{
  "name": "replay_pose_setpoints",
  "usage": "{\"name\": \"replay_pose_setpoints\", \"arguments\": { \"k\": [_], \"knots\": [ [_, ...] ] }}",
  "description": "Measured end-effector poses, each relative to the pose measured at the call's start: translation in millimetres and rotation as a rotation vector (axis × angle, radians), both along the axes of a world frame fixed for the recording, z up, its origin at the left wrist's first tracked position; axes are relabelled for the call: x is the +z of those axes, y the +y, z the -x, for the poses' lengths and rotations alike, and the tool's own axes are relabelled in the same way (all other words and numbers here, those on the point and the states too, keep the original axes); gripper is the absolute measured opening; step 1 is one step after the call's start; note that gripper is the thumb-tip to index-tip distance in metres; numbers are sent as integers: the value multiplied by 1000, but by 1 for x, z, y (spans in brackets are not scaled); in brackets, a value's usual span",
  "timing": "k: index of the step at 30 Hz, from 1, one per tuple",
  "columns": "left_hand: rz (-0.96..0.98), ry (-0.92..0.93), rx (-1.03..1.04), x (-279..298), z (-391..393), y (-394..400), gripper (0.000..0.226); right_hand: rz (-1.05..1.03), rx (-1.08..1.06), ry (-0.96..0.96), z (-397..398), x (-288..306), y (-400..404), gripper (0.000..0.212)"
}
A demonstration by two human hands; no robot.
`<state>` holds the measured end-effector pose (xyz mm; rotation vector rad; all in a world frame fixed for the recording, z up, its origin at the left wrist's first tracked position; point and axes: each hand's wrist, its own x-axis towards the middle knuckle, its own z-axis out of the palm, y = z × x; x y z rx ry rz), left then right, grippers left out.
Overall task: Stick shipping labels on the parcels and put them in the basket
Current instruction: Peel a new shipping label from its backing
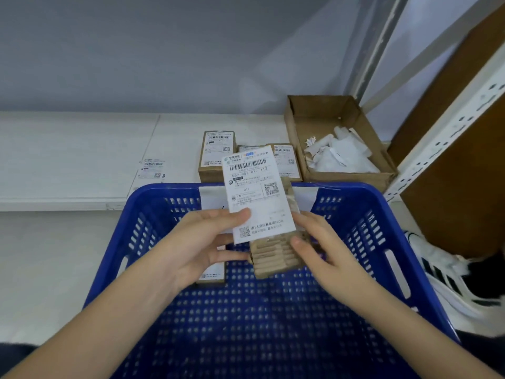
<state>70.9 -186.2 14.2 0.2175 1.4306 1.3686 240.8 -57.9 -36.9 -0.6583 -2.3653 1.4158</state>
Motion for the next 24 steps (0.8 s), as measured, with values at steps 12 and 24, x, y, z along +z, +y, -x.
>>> {"name": "replay_pose_setpoints", "arguments": {
  "k": [12, 24],
  "knots": [
    [-13, 37, 18, 8, 6, -6, 46, 322, 38, 148, -1, 7, -3, 25],
    [22, 125, 45, 1, -2, -5, 24, 390, -25, 121, 6, 12, -7, 15]
  ]
}}
